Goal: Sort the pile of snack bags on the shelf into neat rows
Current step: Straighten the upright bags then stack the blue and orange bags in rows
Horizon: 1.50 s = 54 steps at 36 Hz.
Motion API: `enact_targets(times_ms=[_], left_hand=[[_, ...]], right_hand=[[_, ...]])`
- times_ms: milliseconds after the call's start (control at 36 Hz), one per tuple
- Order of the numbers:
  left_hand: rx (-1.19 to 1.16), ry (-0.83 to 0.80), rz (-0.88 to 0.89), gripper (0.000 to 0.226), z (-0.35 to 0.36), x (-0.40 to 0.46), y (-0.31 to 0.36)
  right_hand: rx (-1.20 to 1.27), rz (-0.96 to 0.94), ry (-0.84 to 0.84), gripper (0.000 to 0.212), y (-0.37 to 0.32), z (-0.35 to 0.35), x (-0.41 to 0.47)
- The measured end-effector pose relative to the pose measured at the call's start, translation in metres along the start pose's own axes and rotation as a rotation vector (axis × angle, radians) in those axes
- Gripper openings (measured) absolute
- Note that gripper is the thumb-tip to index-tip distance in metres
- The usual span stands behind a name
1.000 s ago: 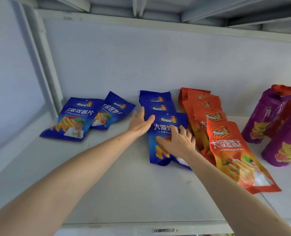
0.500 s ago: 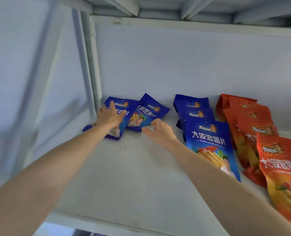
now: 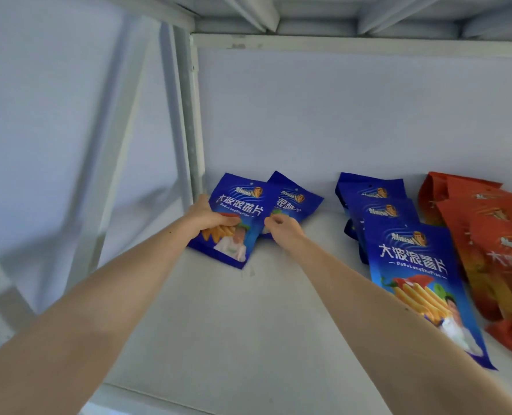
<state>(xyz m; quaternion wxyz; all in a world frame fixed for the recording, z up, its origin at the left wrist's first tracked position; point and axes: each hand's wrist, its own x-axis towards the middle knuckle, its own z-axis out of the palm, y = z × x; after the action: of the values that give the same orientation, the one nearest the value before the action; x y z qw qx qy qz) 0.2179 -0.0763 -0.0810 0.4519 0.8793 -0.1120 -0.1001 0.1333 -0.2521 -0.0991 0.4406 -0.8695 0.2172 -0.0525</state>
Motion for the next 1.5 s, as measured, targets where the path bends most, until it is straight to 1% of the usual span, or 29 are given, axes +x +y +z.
enact_targets(times_ms=[56, 83, 111, 139, 167, 222, 333, 417, 528, 611, 667, 722, 778, 833, 944, 1056, 1139, 1194, 1278, 1361, 1444, 1500], left_hand=[[-0.029, -0.102, 0.006, 0.08, 0.003, -0.002, 0.002], [-0.044, -0.153, -0.021, 0.083, 0.006, -0.004, 0.005], [-0.034, -0.184, -0.039, 0.074, 0.01, -0.007, 0.009], [-0.034, -0.192, -0.051, 0.059, 0.014, -0.01, 0.014], [-0.014, -0.175, -0.064, 0.048, 0.017, -0.012, 0.018], [-0.02, -0.118, -0.066, 0.04, 0.021, -0.01, 0.024], [-0.114, -0.089, -0.08, 0.044, 0.026, 0.002, 0.027], [-0.15, -0.096, -0.092, 0.042, 0.03, 0.005, 0.029], [-0.177, -0.126, -0.123, 0.045, 0.035, 0.007, 0.035], [-0.217, -0.152, -0.146, 0.053, 0.033, 0.006, 0.037], [-0.273, -0.19, -0.175, 0.056, 0.031, 0.004, 0.036], [-0.347, -0.233, -0.202, 0.051, 0.03, 0.002, 0.036], [-0.414, -0.265, -0.209, 0.039, 0.031, -0.004, 0.038], [-0.486, -0.278, -0.188, 0.034, 0.034, -0.008, 0.039], [-0.593, -0.281, -0.103, 0.034, 0.039, -0.015, 0.04], [-0.677, -0.293, -0.02, 0.033, 0.042, -0.024, 0.049], [-0.716, -0.295, 0.036, 0.03, 0.044, -0.03, 0.06], [-0.73, -0.301, 0.065, 0.029, 0.046, -0.036, 0.067], [-0.745, -0.321, 0.094, 0.025, 0.05, -0.049, 0.079], [-0.719, -0.324, 0.126, 0.019, 0.053, -0.067, 0.09], [-0.65, -0.343, 0.175, 0.027, 0.06, -0.087, 0.1], [-0.65, -0.336, 0.2, 0.031, 0.069, -0.101, 0.106]], right_hand=[[0.075, 0.018, 0.025, 0.04, -0.001, -0.002, 0.0], [0.111, 0.037, 0.046, 0.043, -0.001, -0.003, 0.0], [0.15, 0.059, 0.064, 0.046, -0.001, -0.004, 0.001], [0.186, 0.08, 0.076, 0.048, 0.001, -0.004, 0.002], [0.217, 0.101, 0.081, 0.051, 0.003, -0.004, 0.002], [0.26, 0.13, 0.099, 0.055, 0.008, -0.004, 0.001], [0.226, 0.135, 0.148, 0.059, 0.014, 0.0, 0.003], [0.217, 0.163, 0.146, 0.059, 0.015, -0.001, 0.006], [0.359, 0.228, 0.135, 0.054, 0.012, -0.007, 0.005], [0.483, 0.223, 0.142, 0.047, 0.013, -0.01, 0.001], [0.545, 0.224, 0.148, 0.047, 0.015, -0.012, -0.002], [0.572, 0.226, 0.168, 0.051, 0.015, -0.013, -0.003], [0.594, 0.214, 0.179, 0.054, 0.014, -0.014, -0.006], [0.639, 0.191, 0.168, 0.054, 0.013, -0.017, -0.01], [0.703, 0.128, 0.153, 0.052, 0.012, -0.028, -0.024], [0.672, 0.028, 0.214, 0.049, 0.012, -0.041, -0.038], [0.69, -0.054, 0.261, 0.054, 0.009, -0.052, -0.051], [0.698, -0.106, 0.294, 0.055, 0.008, -0.059, -0.06], [0.644, -0.166, 0.359, 0.045, 0.008, -0.071, -0.076], [0.609, -0.167, 0.408, 0.037, 0.01, -0.086, -0.094], [0.529, -0.153, 0.452, 0.035, 0.017, -0.103, -0.119], [0.478, -0.151, 0.473, 0.036, 0.024, -0.115, -0.138]])
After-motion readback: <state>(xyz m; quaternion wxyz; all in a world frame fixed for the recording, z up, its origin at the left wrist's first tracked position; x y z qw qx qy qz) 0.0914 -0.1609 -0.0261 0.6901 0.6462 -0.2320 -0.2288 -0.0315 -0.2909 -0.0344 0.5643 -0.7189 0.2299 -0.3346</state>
